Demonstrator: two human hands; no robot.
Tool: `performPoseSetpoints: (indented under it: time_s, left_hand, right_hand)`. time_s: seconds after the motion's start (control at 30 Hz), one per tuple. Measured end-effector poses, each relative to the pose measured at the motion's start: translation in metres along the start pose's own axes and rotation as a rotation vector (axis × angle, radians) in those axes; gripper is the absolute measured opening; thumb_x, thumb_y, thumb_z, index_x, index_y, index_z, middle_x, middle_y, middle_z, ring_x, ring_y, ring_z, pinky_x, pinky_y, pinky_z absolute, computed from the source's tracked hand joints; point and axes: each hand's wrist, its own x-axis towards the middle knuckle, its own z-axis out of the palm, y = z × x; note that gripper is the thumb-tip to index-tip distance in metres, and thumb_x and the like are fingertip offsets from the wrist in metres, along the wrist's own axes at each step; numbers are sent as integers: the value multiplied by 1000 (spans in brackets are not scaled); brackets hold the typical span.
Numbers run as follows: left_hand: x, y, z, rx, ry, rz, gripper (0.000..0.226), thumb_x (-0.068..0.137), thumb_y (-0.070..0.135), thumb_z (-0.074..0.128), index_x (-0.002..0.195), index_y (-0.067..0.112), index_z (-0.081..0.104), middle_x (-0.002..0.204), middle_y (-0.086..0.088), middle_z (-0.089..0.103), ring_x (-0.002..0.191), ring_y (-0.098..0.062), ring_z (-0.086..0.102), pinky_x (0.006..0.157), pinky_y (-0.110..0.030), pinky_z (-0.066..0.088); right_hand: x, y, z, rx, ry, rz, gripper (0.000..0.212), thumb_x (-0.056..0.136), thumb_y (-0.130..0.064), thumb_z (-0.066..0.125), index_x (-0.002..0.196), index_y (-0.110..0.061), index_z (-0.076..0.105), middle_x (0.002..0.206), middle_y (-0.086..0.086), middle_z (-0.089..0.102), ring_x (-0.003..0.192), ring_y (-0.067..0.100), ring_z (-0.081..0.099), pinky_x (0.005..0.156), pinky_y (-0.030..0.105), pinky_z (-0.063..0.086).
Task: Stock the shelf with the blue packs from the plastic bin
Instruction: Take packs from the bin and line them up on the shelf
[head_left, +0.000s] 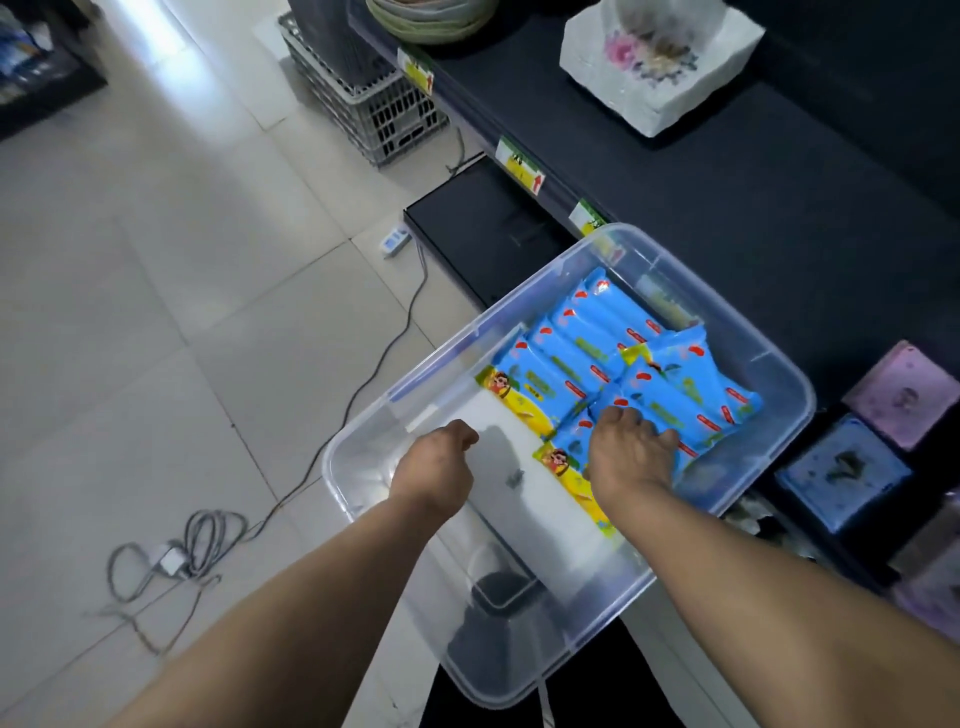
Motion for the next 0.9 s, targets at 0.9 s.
performPoseSetpoints:
  time_s: [0.9]
  left_hand:
    - [36,83,15,853,97,285,40,92,23,52,129,15,42,128,-7,43,120,-28,38,98,-38,34]
  right_hand:
    - [0,90,-15,478,539,-380,54,69,2,72,113,-21,49,94,-2,62,88,22,62,67,36,47]
